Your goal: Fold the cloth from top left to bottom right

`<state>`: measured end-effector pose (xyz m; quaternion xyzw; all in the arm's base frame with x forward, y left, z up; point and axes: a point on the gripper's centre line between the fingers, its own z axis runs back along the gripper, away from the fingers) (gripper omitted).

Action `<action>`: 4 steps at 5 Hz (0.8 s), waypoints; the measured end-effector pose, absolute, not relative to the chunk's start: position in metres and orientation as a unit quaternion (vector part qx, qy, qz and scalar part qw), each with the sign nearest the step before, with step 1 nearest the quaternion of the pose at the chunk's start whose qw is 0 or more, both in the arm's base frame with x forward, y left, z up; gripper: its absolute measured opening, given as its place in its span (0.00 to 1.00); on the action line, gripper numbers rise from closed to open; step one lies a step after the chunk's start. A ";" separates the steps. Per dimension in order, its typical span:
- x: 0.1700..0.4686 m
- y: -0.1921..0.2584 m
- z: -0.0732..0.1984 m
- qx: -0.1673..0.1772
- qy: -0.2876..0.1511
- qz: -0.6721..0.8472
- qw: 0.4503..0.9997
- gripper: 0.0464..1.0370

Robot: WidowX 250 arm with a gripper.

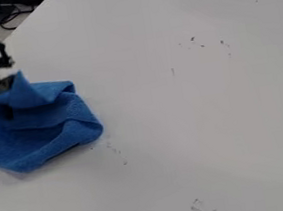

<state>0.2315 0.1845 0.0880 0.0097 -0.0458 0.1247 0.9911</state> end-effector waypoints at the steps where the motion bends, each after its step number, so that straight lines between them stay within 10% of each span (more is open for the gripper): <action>1: 0.225 0.180 0.081 -0.005 -0.039 0.122 0.992 0.16; 4: 0.231 0.177 0.089 0.018 -0.005 0.110 0.994 0.95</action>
